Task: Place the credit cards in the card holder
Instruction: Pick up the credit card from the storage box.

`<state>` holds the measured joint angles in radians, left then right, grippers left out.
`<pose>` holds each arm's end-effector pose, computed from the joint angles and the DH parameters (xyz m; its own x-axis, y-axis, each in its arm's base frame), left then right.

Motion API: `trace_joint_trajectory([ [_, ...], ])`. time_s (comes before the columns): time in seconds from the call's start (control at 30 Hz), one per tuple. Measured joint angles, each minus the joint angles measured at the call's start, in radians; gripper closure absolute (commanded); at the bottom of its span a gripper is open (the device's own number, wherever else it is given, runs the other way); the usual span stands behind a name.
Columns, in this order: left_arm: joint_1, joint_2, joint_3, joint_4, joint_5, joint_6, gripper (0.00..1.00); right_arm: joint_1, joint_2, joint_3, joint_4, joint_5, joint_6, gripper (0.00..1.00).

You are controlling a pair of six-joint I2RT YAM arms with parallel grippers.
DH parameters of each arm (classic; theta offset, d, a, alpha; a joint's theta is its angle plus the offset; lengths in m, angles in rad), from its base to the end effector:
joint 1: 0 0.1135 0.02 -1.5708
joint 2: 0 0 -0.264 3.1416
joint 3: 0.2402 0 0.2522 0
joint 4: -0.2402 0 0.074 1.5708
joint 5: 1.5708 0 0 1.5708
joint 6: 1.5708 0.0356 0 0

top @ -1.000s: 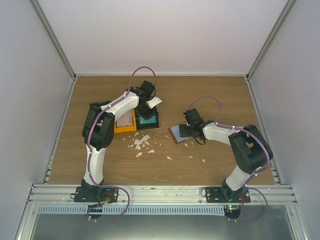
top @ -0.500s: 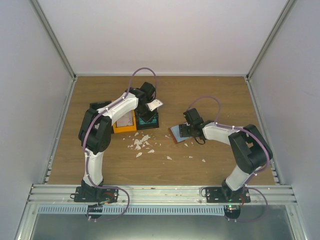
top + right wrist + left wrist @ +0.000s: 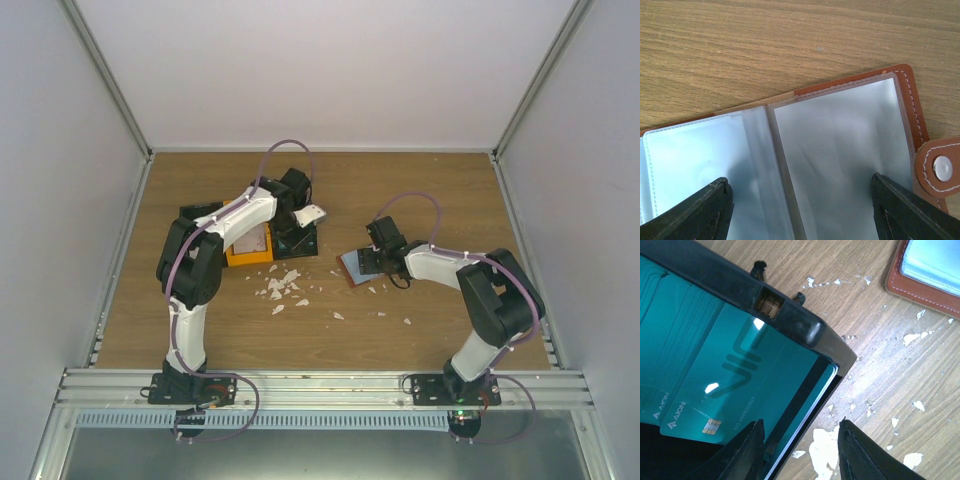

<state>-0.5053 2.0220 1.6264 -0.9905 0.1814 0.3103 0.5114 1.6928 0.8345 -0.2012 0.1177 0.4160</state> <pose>0.3507 -0.2013 0.2049 -0.6648 0.7110 -0.2290 0.7436 0.6590 -0.1128 0.2734 0.1486 0.1340 -0.8718 -0.0291 -0.4890 -0.0914 0.9904 0.1041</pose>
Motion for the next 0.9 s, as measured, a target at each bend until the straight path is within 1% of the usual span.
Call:
trace_joint_trajectory([
  [0.17, 0.0, 0.0, 0.0, -0.002, -0.001, 0.007, 0.47, 0.0, 0.002, 0.002, 0.0, 0.0, 0.0, 0.25],
  [0.4, -0.001, 0.036, 0.003, -0.003, -0.006, 0.018, 0.47, 0.001, 0.003, 0.002, 0.0, 0.001, 0.0, 0.24],
  [0.7, -0.001, 0.058, 0.002, -0.004, 0.0, 0.039, 0.53, 0.001, 0.003, 0.002, 0.0, 0.001, 0.0, 0.25],
  [0.9, 0.003, 0.032, -0.023, 0.003, 0.017, 0.059, 0.57, 0.001, 0.003, 0.003, -0.001, 0.001, 0.0, 0.25],
])
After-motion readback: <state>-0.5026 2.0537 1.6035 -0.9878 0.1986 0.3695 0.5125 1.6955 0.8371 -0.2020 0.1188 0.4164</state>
